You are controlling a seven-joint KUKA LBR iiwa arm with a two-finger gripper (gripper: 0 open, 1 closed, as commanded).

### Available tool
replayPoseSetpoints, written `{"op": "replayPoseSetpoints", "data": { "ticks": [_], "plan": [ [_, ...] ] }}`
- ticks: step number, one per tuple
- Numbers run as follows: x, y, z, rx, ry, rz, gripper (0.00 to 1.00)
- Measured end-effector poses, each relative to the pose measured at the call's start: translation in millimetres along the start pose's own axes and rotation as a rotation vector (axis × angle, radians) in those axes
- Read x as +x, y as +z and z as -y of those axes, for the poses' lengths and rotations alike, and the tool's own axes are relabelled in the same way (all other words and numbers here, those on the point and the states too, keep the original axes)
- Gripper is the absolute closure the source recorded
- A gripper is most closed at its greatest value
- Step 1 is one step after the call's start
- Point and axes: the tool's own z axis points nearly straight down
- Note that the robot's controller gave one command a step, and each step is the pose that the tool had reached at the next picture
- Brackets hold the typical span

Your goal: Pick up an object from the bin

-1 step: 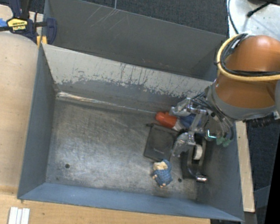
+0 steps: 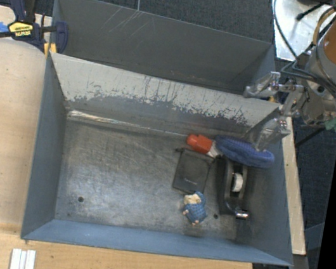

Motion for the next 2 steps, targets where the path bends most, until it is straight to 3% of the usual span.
{"op": "replayPoseSetpoints", "data": {
  "ticks": [1, 2],
  "plan": [
    [1.6, 102, 88, -0.001, 0.176, -0.016, 0.00],
    [36.1, 224, 90, 0.000, 0.103, 0.000, 0.00]
  ]
}}
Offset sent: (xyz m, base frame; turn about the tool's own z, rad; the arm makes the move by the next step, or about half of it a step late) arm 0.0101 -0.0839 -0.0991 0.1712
